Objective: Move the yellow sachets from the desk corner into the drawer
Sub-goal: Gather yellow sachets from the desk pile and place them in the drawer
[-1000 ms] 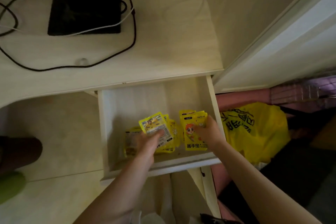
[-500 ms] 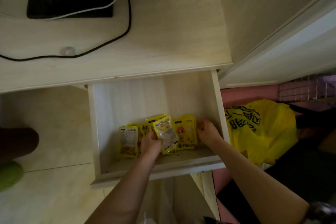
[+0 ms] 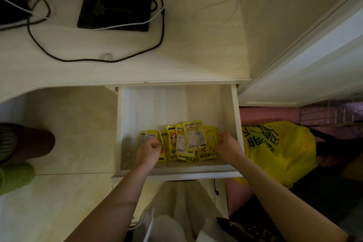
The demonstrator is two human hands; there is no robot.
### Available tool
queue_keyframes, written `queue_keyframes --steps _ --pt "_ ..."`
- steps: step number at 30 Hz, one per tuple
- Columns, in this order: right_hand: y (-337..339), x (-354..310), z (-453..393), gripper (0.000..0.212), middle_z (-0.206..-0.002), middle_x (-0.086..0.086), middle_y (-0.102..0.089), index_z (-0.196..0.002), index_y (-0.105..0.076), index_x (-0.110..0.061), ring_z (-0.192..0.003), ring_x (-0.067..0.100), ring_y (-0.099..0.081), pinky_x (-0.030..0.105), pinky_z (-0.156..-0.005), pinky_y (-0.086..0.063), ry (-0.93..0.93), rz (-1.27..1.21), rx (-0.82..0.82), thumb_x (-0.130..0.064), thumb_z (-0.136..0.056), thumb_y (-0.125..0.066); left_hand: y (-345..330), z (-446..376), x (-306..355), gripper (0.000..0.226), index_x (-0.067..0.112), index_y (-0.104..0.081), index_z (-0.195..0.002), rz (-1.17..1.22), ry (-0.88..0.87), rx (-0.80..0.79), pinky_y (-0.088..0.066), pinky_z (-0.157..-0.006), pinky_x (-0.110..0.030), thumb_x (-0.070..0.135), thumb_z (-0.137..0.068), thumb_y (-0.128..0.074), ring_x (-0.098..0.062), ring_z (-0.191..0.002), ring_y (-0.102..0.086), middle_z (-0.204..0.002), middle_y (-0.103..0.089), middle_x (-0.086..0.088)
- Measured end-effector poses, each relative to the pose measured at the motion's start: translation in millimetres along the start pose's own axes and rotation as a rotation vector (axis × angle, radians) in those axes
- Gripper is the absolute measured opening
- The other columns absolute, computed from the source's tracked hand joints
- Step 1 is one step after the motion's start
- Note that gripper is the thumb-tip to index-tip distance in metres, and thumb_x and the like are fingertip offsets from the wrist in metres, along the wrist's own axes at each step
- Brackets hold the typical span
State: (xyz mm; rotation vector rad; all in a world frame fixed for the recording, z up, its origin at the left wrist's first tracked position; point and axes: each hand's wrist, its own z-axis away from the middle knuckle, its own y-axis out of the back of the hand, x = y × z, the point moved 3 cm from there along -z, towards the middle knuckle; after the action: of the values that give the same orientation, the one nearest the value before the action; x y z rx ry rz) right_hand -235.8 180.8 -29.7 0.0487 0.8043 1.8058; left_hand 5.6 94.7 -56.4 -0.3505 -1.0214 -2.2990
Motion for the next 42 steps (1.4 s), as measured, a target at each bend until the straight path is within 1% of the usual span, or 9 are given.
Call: queue_keyframes --steps 3,7,13,15,17,21,23,32,42 --pt "-3.4 -12.5 14.3 0.037 -0.112 0.012 -0.059 -0.132 -0.042 -0.008 -0.081 0.019 -0.05 0.026 -0.059 -0.039 0.093 0.073 -0.002 -0.013 -0.095 -0.044 19.4 14.8 -5.6 0.019 0.015 -0.068 -0.109 -0.014 -0.045 0.076 -0.043 -0.079 -0.024 0.017 -0.092 -0.058 -0.019 -0.099 -0.062 -0.107 -0.068 0.0" --pt "-17.7 -40.3 37.6 0.035 -0.11 0.014 -0.064 -0.131 -0.044 -0.01 -0.074 0.018 -0.053 0.027 -0.063 -0.04 0.288 0.209 -0.004 -0.019 -0.098 -0.04 44.0 41.2 -15.3 0.017 0.014 -0.067 -0.106 -0.041 -0.118 0.163 -0.048 -0.078 -0.027 0.021 -0.092 -0.059 -0.021 -0.097 -0.065 -0.105 -0.07 -0.002" --pt "-58.5 -97.2 73.0 0.029 -0.11 0.013 -0.063 -0.121 -0.049 -0.011 -0.093 0.029 -0.062 0.037 -0.075 -0.051 0.58 0.388 -0.001 -0.025 -0.098 -0.039 77.6 73.0 -46.9 0.019 0.017 -0.064 -0.107 -0.006 -0.156 0.278 -0.054 -0.075 -0.036 0.022 -0.091 -0.056 -0.021 -0.086 -0.064 -0.099 -0.07 -0.002" --pt "-74.6 -116.7 84.9 0.026 -0.104 0.012 -0.062 -0.116 -0.048 -0.011 -0.086 0.027 -0.059 0.036 -0.067 -0.049 0.651 0.479 -0.009 -0.027 -0.098 -0.037 89.1 81.6 -62.5 0.019 0.02 -0.063 -0.108 0.011 -0.128 0.302 -0.052 -0.074 -0.034 0.023 -0.091 -0.055 -0.018 -0.086 -0.061 -0.097 -0.068 0.001" --pt "-92.7 -135.4 95.7 0.027 -0.106 0.011 -0.061 -0.119 -0.047 -0.013 -0.087 0.027 -0.058 0.031 -0.059 -0.043 0.7 0.565 -0.022 -0.028 -0.099 -0.036 101.8 91.0 -80.8 0.019 0.022 -0.062 -0.108 0.037 -0.095 0.336 -0.051 -0.074 -0.032 0.023 -0.091 -0.055 -0.017 -0.087 -0.059 -0.096 -0.066 0.003" --pt "-136.0 -173.9 124.6 0.031 -0.124 0.009 -0.057 -0.126 -0.045 -0.013 -0.111 0.027 -0.056 0.037 -0.089 -0.048 0.795 0.595 -0.081 -0.025 -0.098 -0.039 131.6 108.4 -124.6 0.02 0.022 -0.062 -0.11 0.057 -0.038 0.397 -0.052 -0.078 -0.033 0.023 -0.092 -0.054 -0.016 -0.09 -0.06 -0.097 -0.065 0.002" --pt "-160.2 -192.2 141.2 0.033 -0.127 0.009 -0.055 -0.128 -0.045 -0.012 -0.114 0.027 -0.054 0.036 -0.094 -0.046 0.833 0.593 -0.085 -0.024 -0.098 -0.04 149.2 116.3 -150.0 0.02 0.021 -0.063 -0.11 0.069 -0.026 0.429 -0.051 -0.075 -0.029 0.022 -0.092 -0.054 -0.013 -0.086 -0.059 -0.096 -0.065 0.004" --pt "-276.7 -259.3 202.0 0.028 -0.114 0.009 -0.058 -0.123 -0.045 -0.011 -0.095 0.02 -0.055 0.024 -0.073 -0.04 0.958 0.656 -0.113 -0.024 -0.099 -0.039 246.1 138.3 -267.2 0.019 0.023 -0.062 -0.11 0.085 0.034 0.565 -0.053 -0.076 -0.03 0.022 -0.094 -0.052 -0.013 -0.09 -0.058 -0.096 -0.063 0.005" --pt "-364.3 -360.2 241.8 0.035 -0.12 0.007 -0.058 -0.129 -0.046 -0.012 -0.105 0.02 -0.056 0.035 -0.088 -0.05 1.071 0.686 -0.167 -0.027 -0.099 -0.036 341.1 124.2 -341.8 0.02 0.023 -0.061 -0.112 0.108 0.135 0.675 -0.048 -0.074 -0.027 0.024 -0.095 -0.05 -0.011 -0.088 -0.053 -0.09 -0.056 0.009"
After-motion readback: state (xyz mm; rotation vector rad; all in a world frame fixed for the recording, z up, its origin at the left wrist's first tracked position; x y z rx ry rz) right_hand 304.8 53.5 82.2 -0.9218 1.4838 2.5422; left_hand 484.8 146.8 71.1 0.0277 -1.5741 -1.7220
